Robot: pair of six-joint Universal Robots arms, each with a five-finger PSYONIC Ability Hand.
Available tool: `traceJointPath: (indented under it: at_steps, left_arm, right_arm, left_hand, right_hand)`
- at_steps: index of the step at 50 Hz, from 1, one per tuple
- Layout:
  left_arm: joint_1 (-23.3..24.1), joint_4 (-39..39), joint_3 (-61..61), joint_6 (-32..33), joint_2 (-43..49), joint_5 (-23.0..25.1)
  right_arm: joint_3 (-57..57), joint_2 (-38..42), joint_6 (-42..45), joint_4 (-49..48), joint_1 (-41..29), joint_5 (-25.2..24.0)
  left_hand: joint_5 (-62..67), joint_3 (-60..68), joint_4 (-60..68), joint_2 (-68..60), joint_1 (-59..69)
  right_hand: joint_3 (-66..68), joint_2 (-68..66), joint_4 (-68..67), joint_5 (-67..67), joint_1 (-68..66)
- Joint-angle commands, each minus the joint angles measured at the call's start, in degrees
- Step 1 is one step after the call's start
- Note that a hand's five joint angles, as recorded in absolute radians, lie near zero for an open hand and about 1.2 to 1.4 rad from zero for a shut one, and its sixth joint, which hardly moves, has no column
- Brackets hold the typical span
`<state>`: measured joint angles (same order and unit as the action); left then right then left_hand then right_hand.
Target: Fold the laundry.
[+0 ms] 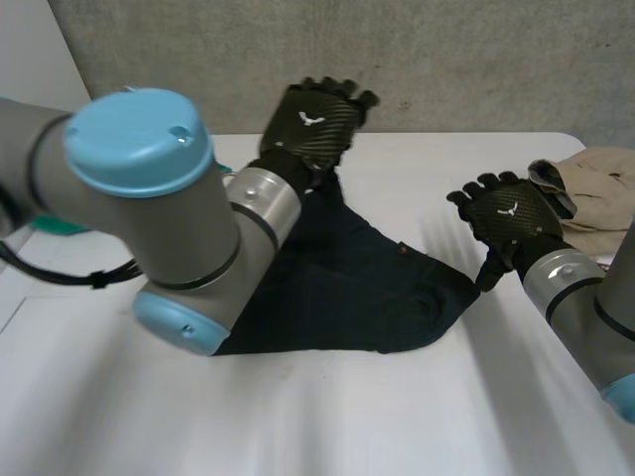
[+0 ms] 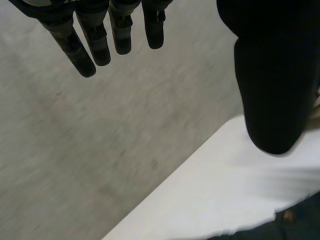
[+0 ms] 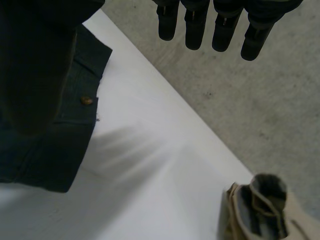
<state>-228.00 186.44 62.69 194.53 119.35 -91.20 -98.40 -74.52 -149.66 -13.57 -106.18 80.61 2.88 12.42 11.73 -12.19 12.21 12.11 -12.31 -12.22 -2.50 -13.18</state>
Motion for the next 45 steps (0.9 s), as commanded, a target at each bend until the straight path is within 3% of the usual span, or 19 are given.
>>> traceJointPath:
  at_steps: [1, 9, 17, 19, 24, 25, 26, 27, 36, 45]
  left_arm:
    - [0.1, -9.9, 15.6, 6.6, -9.8, -10.7]
    - [-2.5, -14.5, 30.7, 8.5, -14.1, -7.8]
    - [-5.3, -12.3, 36.0, 7.9, -13.5, -2.9]
    - [-5.7, -11.1, 35.8, 7.7, -12.1, -2.8]
    - [-6.0, -7.5, 34.6, 8.0, -8.2, -3.5]
    - [-6.1, -6.9, 34.1, 8.1, -7.4, -3.6]
    - [-6.1, -6.2, 33.2, 8.5, -5.9, -4.2]
    - [-6.0, -5.7, 32.9, 8.8, -5.2, -4.4]
    - [-6.2, 2.4, 27.7, 19.4, 2.4, -7.7]
    - [-6.8, 3.4, 21.2, 25.5, 8.1, -7.6]
  right_arm:
    - [-2.4, -3.6, 11.2, 1.7, -0.3, -2.8]
    - [-4.3, -0.5, 26.1, 5.0, 0.8, -11.3]
    - [-2.6, 8.1, 30.7, 4.3, 0.1, -13.3]
    - [-1.9, 10.4, 30.3, 2.6, -0.3, -12.9]
    - [-1.4, 13.5, 27.9, -3.3, -0.6, -12.1]
    - [-1.3, 13.9, 27.4, -4.1, -0.6, -12.0]
    - [-1.1, 14.1, 26.5, -5.4, -0.6, -11.5]
    - [-1.1, 14.1, 25.8, -6.0, -0.6, -11.3]
    - [-1.4, 10.0, 12.5, -7.8, -1.5, -10.7]
    - [0.0, 9.9, 8.2, -7.2, -3.8, -8.7]
  left_hand:
    - [-2.9, -2.4, -1.7, 2.2, -2.2]
    - [18.7, 19.1, 19.8, -19.4, 19.3]
    - [12.8, 13.3, 14.0, -13.5, 13.5]
    - [4.8, 5.2, 5.9, -5.5, 5.4]
    - [2.2, 2.7, 3.4, -2.9, 2.9]
    - [1.4, 1.8, 2.5, -2.1, 2.0]
    - [0.4, 0.8, 1.5, -1.1, 1.0]
    - [0.4, 0.8, 1.5, -1.1, 1.0]
    - [-1.7, -1.2, -0.5, 1.0, -1.0]
    - [5.4, 5.8, 6.5, -6.1, 6.0]
  right_hand:
    - [-0.6, 0.8, 0.7, 1.0, 1.7]
    - [13.4, -13.2, -13.2, -13.0, -12.3]
    - [14.9, -14.7, -14.8, -14.5, -13.8]
    - [20.1, -19.9, -20.0, -19.7, -19.0]
    - [33.2, -33.0, -33.1, -32.8, -32.1]
    - [39.0, -38.8, -38.9, -38.7, -38.0]
    - [63.1, -62.9, -63.0, -62.7, -62.0]
    - [67.8, -67.6, -67.7, -67.5, -66.8]
    - [67.9, -67.7, -67.8, -67.5, -66.8]
    - [67.9, -67.7, -67.8, -67.5, -66.8]
